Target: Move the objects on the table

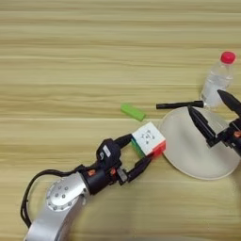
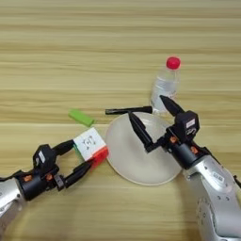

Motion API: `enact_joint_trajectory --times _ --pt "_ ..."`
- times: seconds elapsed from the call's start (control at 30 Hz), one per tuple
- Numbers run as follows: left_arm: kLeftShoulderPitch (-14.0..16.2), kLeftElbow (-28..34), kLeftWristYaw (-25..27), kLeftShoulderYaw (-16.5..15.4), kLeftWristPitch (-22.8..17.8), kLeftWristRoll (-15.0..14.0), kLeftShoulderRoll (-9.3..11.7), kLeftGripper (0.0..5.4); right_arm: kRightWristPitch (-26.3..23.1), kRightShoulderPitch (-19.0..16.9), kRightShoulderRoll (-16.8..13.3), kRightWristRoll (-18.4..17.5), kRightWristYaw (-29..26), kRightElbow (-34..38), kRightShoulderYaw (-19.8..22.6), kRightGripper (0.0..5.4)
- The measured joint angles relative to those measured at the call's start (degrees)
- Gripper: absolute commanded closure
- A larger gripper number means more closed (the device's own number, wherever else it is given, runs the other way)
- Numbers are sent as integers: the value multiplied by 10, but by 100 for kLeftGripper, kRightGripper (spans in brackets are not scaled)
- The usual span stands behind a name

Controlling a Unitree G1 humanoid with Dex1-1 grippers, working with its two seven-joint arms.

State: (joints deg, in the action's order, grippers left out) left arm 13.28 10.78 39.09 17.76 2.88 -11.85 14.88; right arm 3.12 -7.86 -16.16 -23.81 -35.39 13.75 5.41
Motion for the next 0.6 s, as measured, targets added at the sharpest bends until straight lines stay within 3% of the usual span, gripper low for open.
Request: enact_joint_trajectory --times 0.27,0.6 --pt "14 22 39 5 -3 -17 39 214 0 0 0 0 0 0 0 0" --pt "14 22 63 13 -6 -19 62 214 0 0 0 0 0 0 0 0"
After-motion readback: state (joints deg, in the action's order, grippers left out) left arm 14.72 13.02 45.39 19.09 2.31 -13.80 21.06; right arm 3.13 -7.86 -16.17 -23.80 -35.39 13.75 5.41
